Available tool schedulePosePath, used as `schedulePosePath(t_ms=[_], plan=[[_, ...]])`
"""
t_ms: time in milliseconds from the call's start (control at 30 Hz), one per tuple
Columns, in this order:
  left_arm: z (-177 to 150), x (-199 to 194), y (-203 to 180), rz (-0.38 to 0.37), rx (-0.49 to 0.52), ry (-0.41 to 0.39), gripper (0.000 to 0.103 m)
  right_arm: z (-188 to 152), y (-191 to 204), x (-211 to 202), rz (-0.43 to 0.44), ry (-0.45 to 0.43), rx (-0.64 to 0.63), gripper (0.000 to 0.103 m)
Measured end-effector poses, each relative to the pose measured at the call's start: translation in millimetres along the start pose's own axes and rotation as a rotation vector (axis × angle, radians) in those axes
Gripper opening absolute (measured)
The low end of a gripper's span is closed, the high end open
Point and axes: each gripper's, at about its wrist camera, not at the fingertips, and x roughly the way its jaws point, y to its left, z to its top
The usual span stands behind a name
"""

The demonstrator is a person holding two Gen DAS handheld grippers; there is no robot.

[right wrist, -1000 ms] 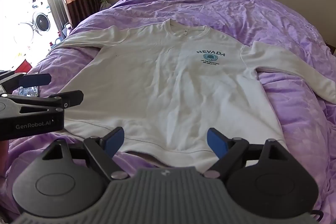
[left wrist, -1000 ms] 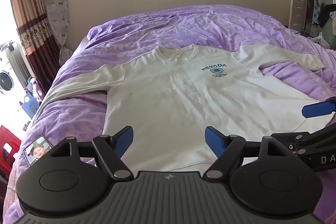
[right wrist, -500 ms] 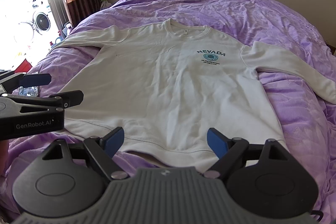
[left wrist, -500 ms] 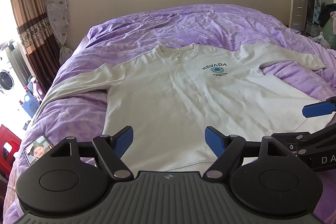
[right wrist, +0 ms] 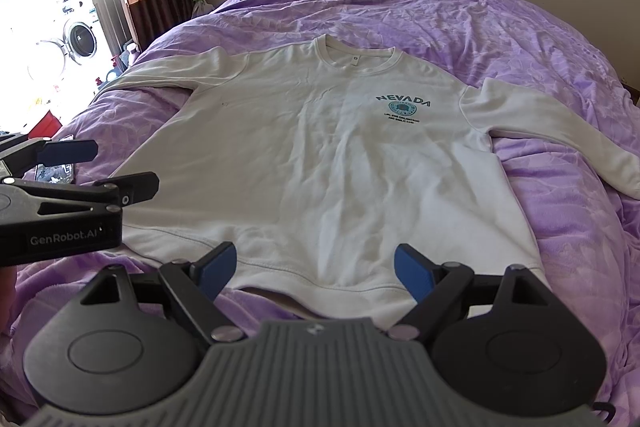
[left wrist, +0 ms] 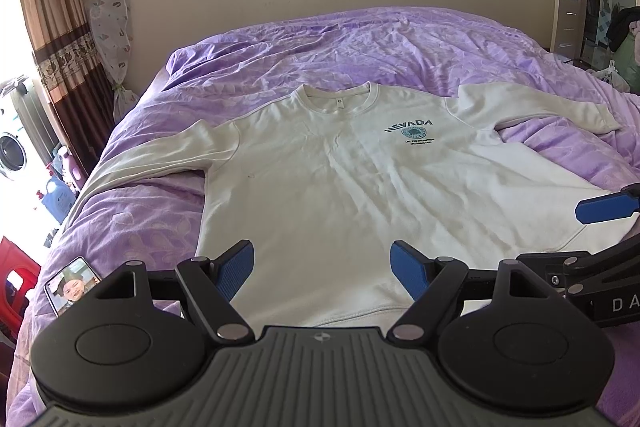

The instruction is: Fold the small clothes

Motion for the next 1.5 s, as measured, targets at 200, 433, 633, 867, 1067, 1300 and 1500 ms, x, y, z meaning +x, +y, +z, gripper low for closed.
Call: schedulePosePath(t_ms=[200, 433, 633, 867, 1067, 1300, 1500], plan=[[0.1, 0.0, 0.1, 0.000, 0.000, 0.001, 0.091, 0.1, 0.3, 0.0, 0.000, 0.001, -0.001, 0.082], [0.4, 0.2, 0.2, -0.001, 0.000, 0.002, 0.091, 0.0, 0.3, 0.1, -0.001, -0.001, 0.001, 0.082], [0.4, 0.1, -0.3, 0.000, 0.000, 0.002, 0.091, -0.2, -0.5, 0.0, 0.000, -0.001, 0.003, 0.082], [-5.8, 3.8, -3.6, -0.002, 0.000, 0.003, 0.091, -2.8, 0.7, 3.6, 0.000, -0.001, 0.006, 0.082], [-4.8, 4.0, -2.8, -0.002, -0.001, 0.004, 0.091, -0.8, 0.0, 0.8, 0.000, -0.001, 0.005, 0.082], [-4.7, 4.1, -2.9, -0.002, -0.001, 0.005, 0.091, -0.5, 0.0, 1.2, 0.000, -0.001, 0.005, 0.082], [-4.7, 4.2, -3.0, -0.002, -0.001, 0.006, 0.091, 0.1, -0.6, 1.6, 0.001, -0.001, 0.006, 0.082]])
